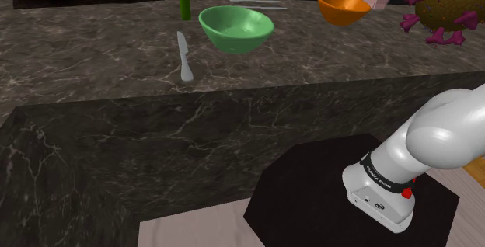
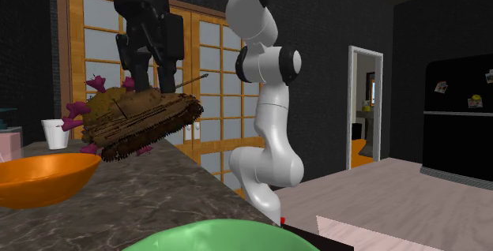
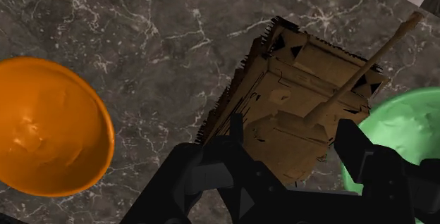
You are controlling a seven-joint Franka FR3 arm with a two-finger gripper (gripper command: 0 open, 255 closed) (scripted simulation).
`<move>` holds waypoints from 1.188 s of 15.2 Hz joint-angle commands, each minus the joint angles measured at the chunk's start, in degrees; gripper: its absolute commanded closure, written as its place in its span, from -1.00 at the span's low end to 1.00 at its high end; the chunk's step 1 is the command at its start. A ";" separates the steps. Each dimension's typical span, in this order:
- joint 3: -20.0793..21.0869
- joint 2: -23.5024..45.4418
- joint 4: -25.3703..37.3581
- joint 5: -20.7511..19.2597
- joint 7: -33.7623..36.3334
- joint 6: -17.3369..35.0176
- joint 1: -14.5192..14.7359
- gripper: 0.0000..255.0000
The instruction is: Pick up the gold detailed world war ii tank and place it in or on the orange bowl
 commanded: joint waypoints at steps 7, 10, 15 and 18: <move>-7.52 5.84 6.80 -2.96 -12.00 -1.21 -3.78 1.00; -10.27 9.35 11.12 -3.44 -16.59 -2.06 -5.41 1.00; -14.75 16.93 20.65 -3.06 -24.44 -4.16 -8.73 1.00; -17.28 22.88 28.47 -1.83 -29.26 -6.24 -11.46 1.00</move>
